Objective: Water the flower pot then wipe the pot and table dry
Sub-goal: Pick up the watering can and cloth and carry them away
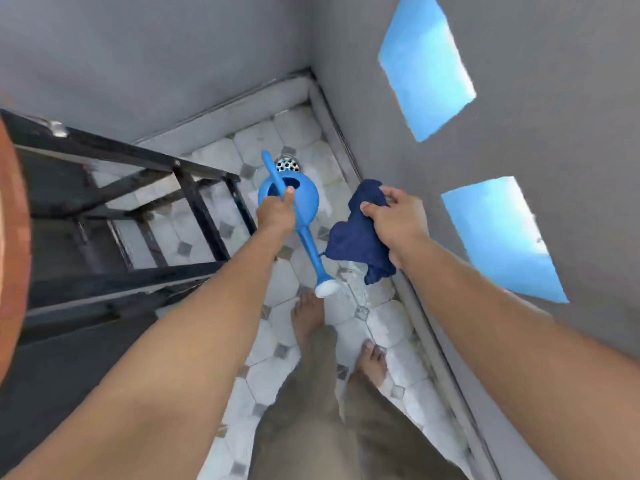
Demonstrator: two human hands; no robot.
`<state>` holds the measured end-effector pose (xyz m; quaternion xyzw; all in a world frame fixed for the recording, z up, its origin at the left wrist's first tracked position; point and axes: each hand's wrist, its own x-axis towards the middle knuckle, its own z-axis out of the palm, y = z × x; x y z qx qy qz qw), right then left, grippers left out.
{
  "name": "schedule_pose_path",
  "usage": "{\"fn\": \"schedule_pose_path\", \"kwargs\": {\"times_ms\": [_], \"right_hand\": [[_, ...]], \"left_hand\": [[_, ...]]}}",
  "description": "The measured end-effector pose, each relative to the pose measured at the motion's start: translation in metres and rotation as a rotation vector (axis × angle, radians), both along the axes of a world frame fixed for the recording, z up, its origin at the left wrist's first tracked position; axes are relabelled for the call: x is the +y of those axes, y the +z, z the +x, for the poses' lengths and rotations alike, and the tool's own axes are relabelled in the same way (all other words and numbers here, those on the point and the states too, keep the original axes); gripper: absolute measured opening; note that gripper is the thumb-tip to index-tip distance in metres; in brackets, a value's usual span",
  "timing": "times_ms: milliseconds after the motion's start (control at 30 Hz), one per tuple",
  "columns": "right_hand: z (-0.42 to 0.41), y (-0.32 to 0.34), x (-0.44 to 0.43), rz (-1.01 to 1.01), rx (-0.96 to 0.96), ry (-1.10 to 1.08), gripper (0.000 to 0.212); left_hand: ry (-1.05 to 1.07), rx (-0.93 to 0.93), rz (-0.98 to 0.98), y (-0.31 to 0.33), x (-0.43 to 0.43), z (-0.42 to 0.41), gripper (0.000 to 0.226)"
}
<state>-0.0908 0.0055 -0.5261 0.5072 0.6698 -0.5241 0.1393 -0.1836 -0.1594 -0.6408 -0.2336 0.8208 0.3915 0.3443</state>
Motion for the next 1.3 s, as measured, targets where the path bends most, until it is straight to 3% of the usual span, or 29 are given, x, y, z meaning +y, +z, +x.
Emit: {"fn": "schedule_pose_path", "kwargs": {"times_ms": [133,300,533,633,733,833,900,967,1033,1133,1233,1300], "right_hand": [[-0.002,-0.046,0.0,-0.02,0.015,0.056,0.058],[-0.004,-0.083,-0.004,-0.058,0.047,0.089,0.042],[-0.02,-0.106,0.0,-0.135,0.084,0.246,0.068],[-0.031,-0.113,-0.004,-0.263,0.095,0.259,0.072],[-0.048,-0.109,-0.01,-0.522,0.14,0.206,0.067],[-0.068,-0.101,-0.014,-0.751,0.164,0.285,0.063],[-0.082,-0.098,-0.015,-0.853,0.174,0.4,0.061],[-0.093,-0.097,-0.014,-0.921,0.175,0.503,0.06],[-0.104,-0.096,-0.012,-0.901,0.121,0.555,0.058],[-0.121,-0.102,-0.01,-0.675,-0.037,0.699,0.056],[-0.144,-0.115,-0.012,-0.388,-0.136,0.944,0.056],[-0.164,-0.122,-0.017,-0.186,-0.064,0.972,0.051]], "left_hand": [[0.039,-0.03,0.046,-0.055,0.004,-0.015,0.047],[0.011,-0.01,0.045,-0.097,0.002,-0.035,0.048],[-0.031,0.033,0.053,-0.121,-0.004,-0.038,0.048],[0.072,0.044,0.126,-0.111,-0.003,-0.035,0.045],[0.279,0.131,0.188,-0.086,-0.006,-0.027,0.047],[0.488,0.064,0.415,-0.058,-0.019,-0.026,0.063],[0.522,-0.117,0.698,-0.044,-0.033,-0.025,0.08],[0.482,-0.176,0.875,-0.035,-0.041,-0.022,0.079],[0.446,-0.033,0.899,-0.03,-0.042,-0.019,0.058],[0.516,0.237,0.61,-0.034,-0.037,-0.018,0.039],[0.628,0.265,0.549,-0.052,-0.033,-0.022,0.046],[0.706,0.268,0.541,-0.064,-0.033,-0.028,0.048]]}}
